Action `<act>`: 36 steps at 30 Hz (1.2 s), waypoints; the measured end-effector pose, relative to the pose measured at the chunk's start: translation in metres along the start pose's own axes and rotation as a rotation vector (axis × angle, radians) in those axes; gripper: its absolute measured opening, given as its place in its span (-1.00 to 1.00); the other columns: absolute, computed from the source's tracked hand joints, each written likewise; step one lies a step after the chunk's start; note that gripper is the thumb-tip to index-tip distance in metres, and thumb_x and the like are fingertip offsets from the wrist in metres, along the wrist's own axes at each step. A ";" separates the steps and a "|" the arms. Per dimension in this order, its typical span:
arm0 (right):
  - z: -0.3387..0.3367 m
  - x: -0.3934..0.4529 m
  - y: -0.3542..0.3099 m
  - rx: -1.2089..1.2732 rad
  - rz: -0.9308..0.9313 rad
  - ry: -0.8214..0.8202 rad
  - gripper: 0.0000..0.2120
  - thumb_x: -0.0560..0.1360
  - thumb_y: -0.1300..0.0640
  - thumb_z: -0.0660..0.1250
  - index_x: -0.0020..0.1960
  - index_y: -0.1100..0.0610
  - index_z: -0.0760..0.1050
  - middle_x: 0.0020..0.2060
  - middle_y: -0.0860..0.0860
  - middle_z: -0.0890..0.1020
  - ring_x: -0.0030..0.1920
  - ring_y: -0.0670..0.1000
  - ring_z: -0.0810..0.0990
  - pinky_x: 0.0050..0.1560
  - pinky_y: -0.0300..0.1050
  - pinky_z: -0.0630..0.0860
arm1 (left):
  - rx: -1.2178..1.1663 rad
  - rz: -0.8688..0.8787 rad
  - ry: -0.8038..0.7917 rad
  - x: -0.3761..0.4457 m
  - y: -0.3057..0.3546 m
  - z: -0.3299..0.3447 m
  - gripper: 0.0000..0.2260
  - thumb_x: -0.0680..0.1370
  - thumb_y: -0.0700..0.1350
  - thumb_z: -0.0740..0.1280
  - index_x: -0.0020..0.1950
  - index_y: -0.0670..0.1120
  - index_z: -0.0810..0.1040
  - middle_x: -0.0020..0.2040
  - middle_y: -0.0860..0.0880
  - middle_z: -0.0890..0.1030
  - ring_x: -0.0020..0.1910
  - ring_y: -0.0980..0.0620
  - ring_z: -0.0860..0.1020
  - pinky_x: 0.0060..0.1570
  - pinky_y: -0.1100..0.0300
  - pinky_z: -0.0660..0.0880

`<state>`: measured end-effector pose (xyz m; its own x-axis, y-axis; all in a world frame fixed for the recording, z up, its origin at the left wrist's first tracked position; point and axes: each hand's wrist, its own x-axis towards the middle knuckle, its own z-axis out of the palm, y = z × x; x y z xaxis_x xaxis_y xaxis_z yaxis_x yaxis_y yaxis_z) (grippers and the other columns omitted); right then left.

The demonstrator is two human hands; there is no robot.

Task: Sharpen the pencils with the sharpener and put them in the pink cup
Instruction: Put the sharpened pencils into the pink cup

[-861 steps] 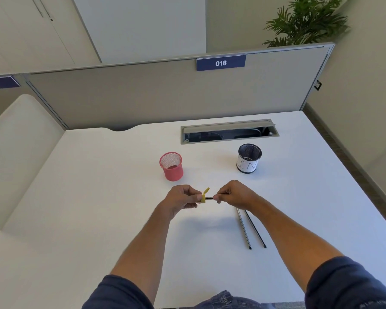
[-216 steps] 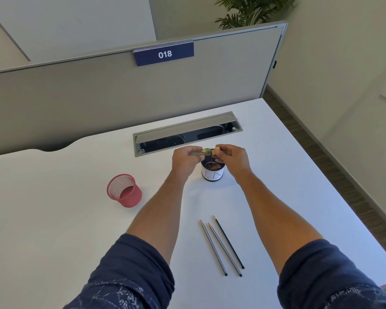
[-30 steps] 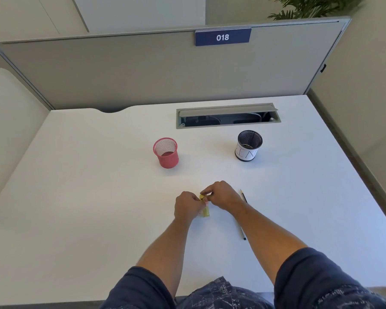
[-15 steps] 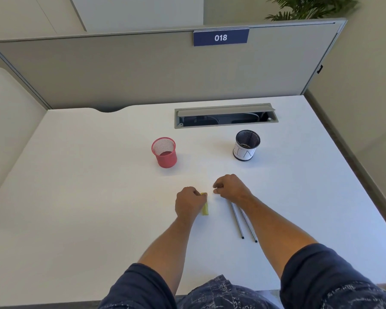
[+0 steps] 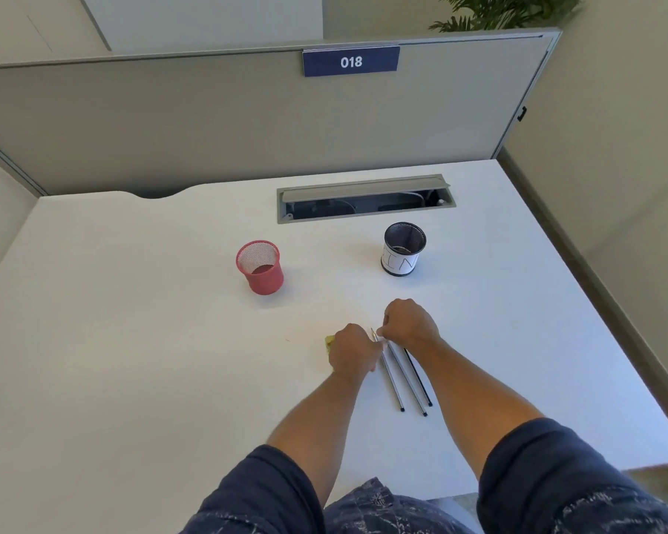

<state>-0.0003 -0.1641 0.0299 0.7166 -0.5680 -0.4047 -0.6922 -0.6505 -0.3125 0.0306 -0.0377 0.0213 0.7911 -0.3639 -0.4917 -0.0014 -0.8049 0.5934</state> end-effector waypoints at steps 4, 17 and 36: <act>0.003 0.000 0.004 -0.020 0.039 -0.036 -0.84 0.29 0.24 0.39 -0.13 0.17 0.62 -0.22 0.05 0.67 -0.20 0.09 0.67 -0.23 -0.11 0.61 | 0.067 -0.001 -0.022 -0.001 0.002 0.008 -0.63 0.47 0.12 0.39 -0.16 -0.21 0.67 -0.54 0.00 0.57 -0.55 0.15 0.50 -0.50 0.28 0.38; 0.014 0.000 0.003 -0.023 0.082 -0.053 -0.86 0.26 0.25 0.36 -0.28 0.12 0.41 -0.35 0.01 0.53 -0.32 0.08 0.54 -0.44 -0.25 0.32 | 0.085 -0.036 -0.127 -0.003 0.008 0.009 -0.86 0.46 -0.11 0.33 -0.24 -0.15 0.59 -0.39 -0.09 0.70 -0.42 0.04 0.62 -0.36 0.25 0.54; -0.001 0.013 -0.010 0.252 0.032 -0.087 -0.88 0.31 0.22 0.29 -0.31 0.27 0.55 -0.39 0.15 0.68 -0.37 0.07 0.63 -0.31 -0.10 0.53 | -0.071 -0.017 -0.114 0.018 0.009 -0.016 -0.79 0.35 0.02 0.29 -0.28 -0.11 0.57 -0.48 -0.07 0.66 -0.47 0.06 0.67 -0.30 0.23 0.61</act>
<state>0.0158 -0.1654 0.0286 0.6917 -0.5334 -0.4869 -0.7215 -0.4806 -0.4984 0.0544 -0.0444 0.0282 0.7162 -0.4047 -0.5687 0.0580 -0.7774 0.6263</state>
